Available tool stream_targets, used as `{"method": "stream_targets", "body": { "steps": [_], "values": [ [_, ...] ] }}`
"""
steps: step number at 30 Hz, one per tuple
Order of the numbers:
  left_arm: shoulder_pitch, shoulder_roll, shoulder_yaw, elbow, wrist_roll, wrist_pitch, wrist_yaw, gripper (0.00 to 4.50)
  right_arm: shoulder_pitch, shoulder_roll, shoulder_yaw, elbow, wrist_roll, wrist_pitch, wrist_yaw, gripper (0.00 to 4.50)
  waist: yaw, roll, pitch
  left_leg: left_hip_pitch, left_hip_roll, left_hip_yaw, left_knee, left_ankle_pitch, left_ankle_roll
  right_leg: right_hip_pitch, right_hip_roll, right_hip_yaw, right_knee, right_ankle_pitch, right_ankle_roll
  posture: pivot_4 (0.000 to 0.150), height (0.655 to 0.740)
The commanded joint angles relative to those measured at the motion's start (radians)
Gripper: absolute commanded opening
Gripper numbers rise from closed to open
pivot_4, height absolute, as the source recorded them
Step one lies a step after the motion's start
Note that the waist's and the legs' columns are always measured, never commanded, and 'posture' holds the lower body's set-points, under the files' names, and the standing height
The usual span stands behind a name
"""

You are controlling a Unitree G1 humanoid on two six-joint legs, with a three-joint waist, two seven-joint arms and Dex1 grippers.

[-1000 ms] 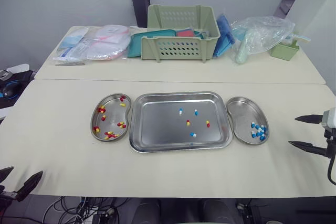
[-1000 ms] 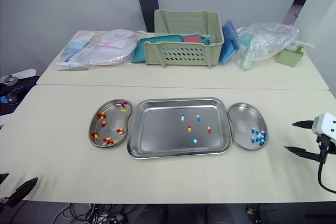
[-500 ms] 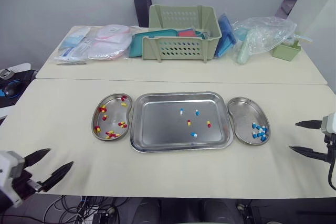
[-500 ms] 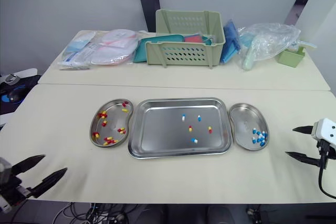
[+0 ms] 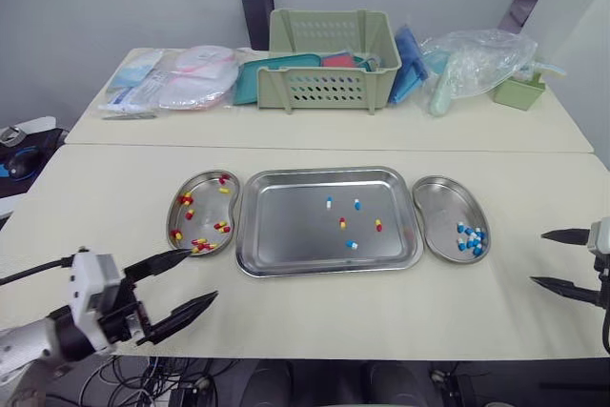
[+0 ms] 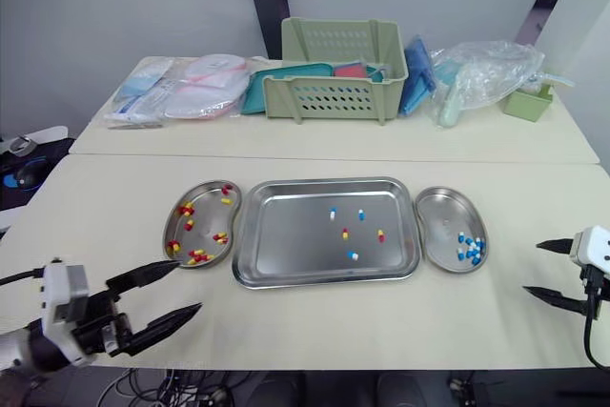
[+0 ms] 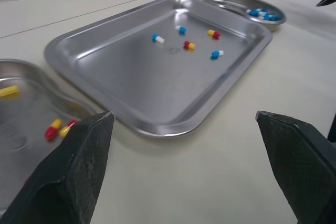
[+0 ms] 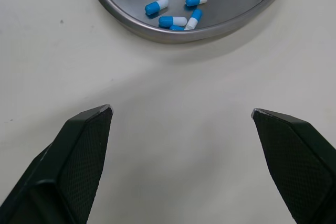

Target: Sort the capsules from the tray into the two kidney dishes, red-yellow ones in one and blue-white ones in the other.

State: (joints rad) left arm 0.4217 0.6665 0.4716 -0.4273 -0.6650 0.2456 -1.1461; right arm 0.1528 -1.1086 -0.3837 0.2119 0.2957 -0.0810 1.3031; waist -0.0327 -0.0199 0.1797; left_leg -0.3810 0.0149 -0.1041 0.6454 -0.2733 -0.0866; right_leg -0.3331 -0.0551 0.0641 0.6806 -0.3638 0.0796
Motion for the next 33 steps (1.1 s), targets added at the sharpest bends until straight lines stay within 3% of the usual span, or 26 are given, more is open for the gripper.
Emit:
{"method": "stream_targets", "body": {
  "steps": [1, 16, 28, 33],
  "values": [
    [-0.026, -0.012, -0.047, -0.007, 0.004, -0.029, -0.006, 4.48, 0.016, 0.0, -0.057, -0.034, 0.014, 0.0, -0.014, 4.5, 0.0, 0.0, 0.0, 0.0, 0.0, 0.0, 0.0, 0.0, 0.0, 0.0, 0.0, 0.0, 0.0, 0.0, 0.0, 0.15, 0.74],
    [-0.117, -0.097, -0.214, 0.12, 0.099, -0.255, -0.061, 4.48, 0.078, 0.023, -0.086, -0.09, 0.011, 0.009, -0.038, 4.5, 0.001, 0.0, 0.0, 0.0, 0.0, 0.0, 0.0, 0.0, 0.0, 0.0, 0.0, 0.0, 0.0, 0.0, 0.0, 0.15, 0.74],
    [-0.149, -0.103, -0.249, 0.235, 0.125, -0.378, -0.1, 4.48, 0.103, 0.024, -0.118, -0.083, -0.001, 0.008, -0.068, 4.5, 0.0, 0.001, 0.0, 0.0, 0.0, 0.0, 0.0, 0.0, 0.0, 0.0, 0.0, 0.0, 0.0, 0.0, 0.0, 0.15, 0.74],
    [-0.158, -0.093, -0.246, 0.26, 0.122, -0.396, -0.113, 4.48, 0.066, -0.015, -0.132, -0.237, 0.066, 0.116, -0.049, 4.5, -0.003, 0.002, -0.001, 0.0, 0.0, 0.0, 0.0, 0.0, 0.0, 0.0, 0.0, 0.0, 0.0, 0.0, 0.0, 0.15, 0.74]
  ]
}}
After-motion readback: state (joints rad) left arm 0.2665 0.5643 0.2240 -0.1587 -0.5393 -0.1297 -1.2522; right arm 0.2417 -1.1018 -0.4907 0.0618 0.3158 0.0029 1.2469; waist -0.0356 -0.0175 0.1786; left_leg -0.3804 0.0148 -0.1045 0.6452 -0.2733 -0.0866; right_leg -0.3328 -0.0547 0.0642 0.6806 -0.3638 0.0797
